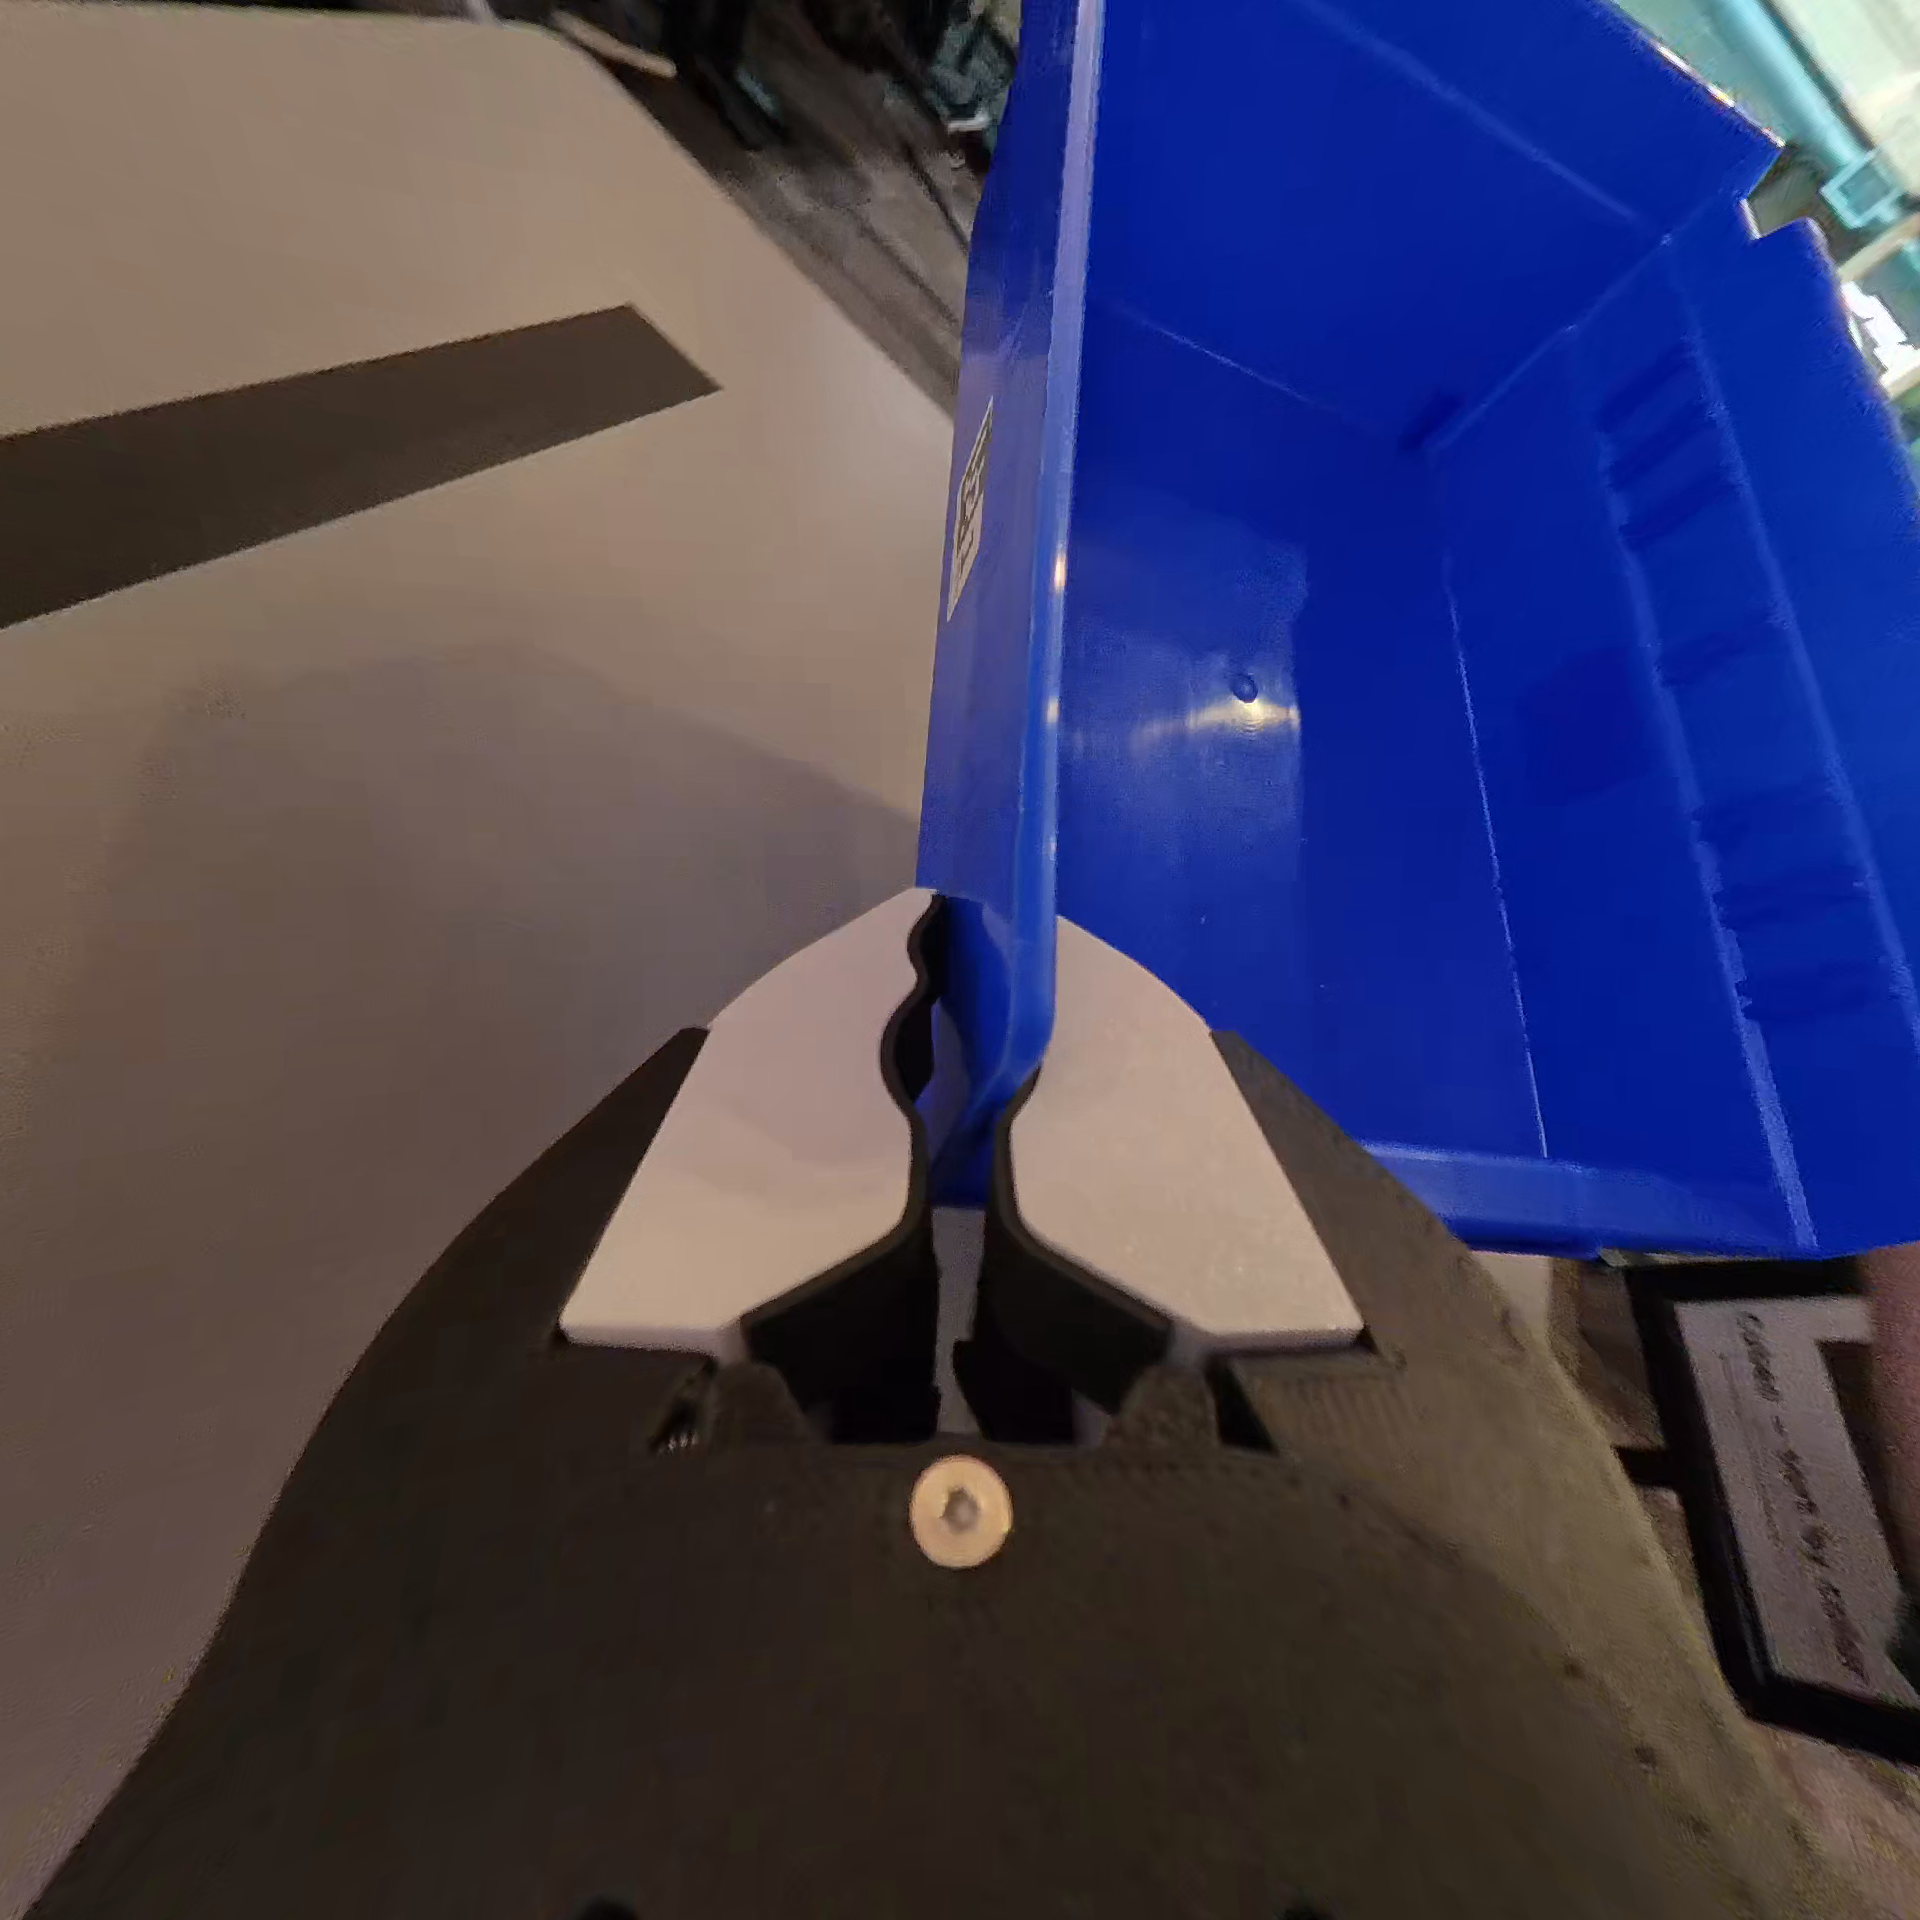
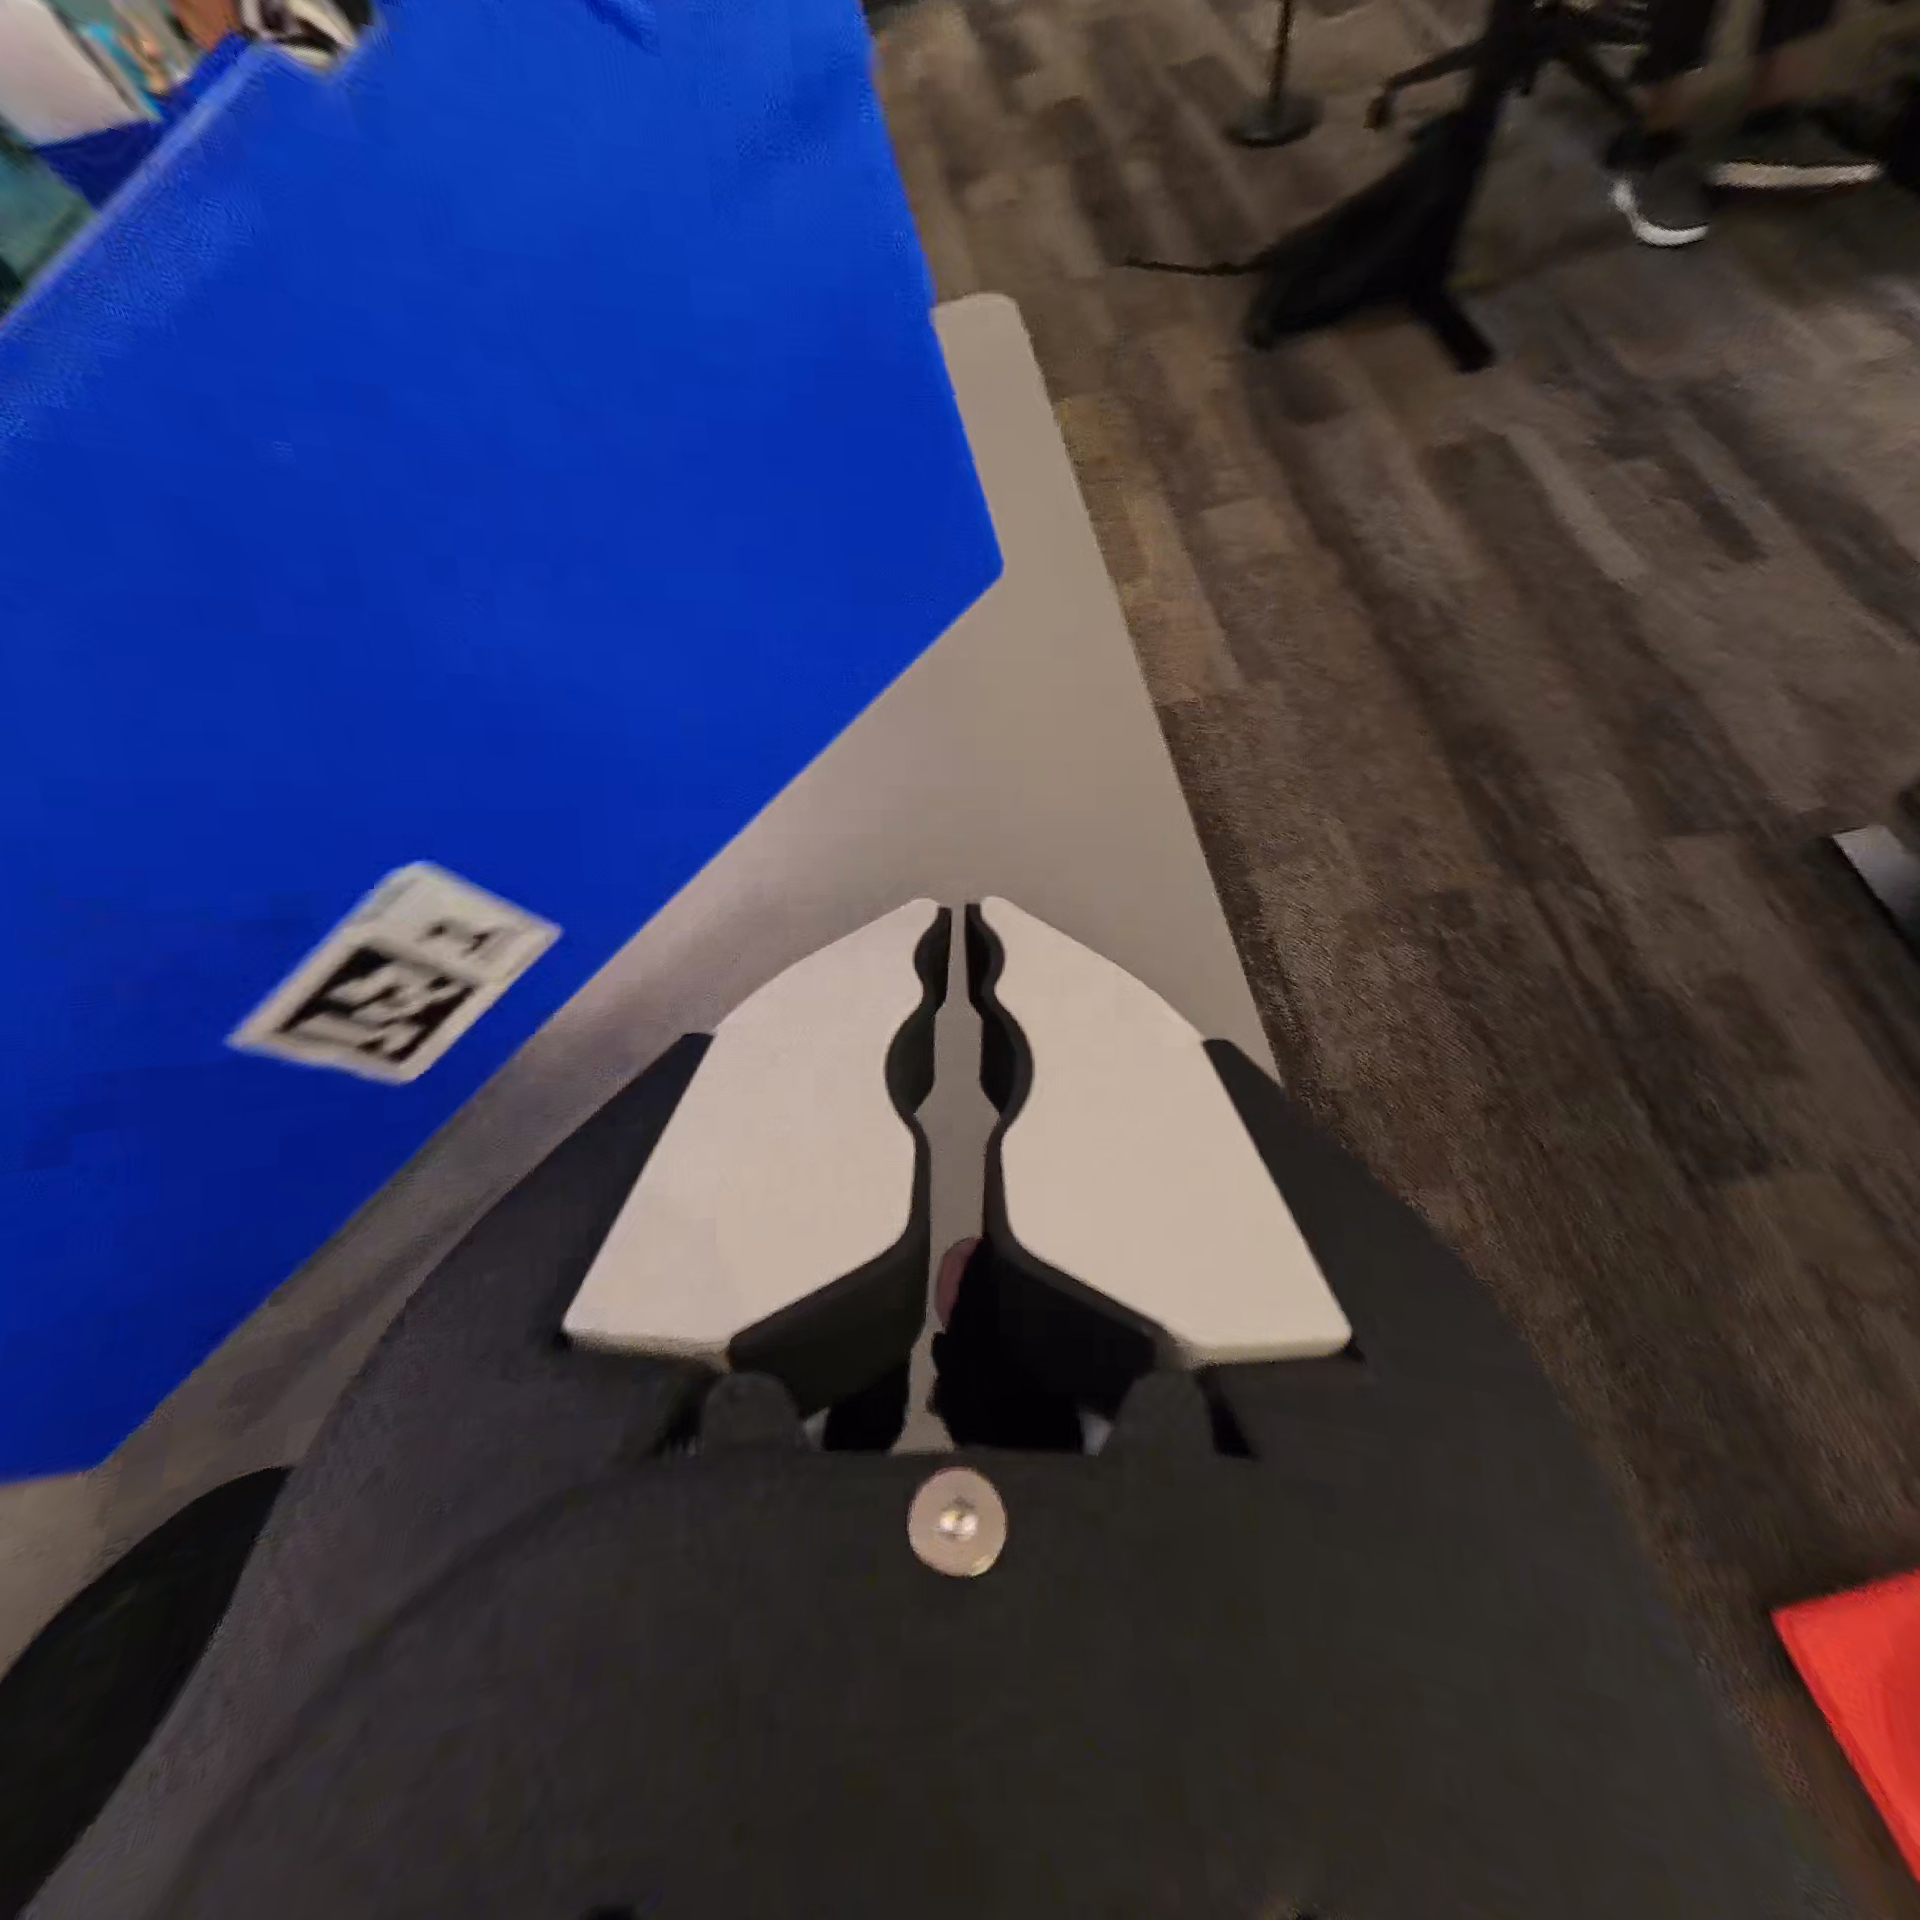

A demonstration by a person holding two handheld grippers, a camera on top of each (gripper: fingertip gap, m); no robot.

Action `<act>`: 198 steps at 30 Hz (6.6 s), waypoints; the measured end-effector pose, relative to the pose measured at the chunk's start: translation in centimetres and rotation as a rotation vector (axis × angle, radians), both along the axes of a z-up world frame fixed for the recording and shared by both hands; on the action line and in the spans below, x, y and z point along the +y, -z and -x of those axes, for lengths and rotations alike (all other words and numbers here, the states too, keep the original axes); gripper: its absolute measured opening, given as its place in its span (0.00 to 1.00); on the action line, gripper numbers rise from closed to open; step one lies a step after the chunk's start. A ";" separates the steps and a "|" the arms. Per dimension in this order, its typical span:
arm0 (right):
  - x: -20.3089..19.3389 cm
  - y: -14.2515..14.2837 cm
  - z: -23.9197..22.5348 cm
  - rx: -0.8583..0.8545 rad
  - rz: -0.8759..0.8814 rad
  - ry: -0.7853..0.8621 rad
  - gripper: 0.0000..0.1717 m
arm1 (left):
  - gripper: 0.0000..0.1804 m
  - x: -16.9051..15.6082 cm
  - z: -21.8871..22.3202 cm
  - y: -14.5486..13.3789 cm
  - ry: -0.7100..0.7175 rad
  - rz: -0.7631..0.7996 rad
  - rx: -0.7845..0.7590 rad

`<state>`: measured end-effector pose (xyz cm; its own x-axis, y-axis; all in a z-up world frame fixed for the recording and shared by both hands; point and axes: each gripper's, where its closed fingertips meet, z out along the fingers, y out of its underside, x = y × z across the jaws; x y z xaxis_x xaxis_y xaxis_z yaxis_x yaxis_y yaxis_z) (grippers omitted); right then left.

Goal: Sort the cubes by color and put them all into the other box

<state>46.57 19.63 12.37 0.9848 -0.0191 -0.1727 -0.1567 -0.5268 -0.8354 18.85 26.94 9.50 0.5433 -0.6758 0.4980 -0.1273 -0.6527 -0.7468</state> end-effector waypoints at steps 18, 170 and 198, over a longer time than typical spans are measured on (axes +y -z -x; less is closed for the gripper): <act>2.6 6.1 12.8 0.143 -0.041 -0.145 0.26 | 0.05 6.4 1.9 8.5 -0.250 0.061 0.104; 1.3 10.4 81.0 0.134 0.204 -1.049 0.37 | 0.14 1.3 73.2 2.9 -0.538 0.296 -0.041; -5.1 7.1 66.4 0.056 0.085 -1.087 0.30 | 0.19 -2.5 63.3 11.7 -0.682 0.519 0.618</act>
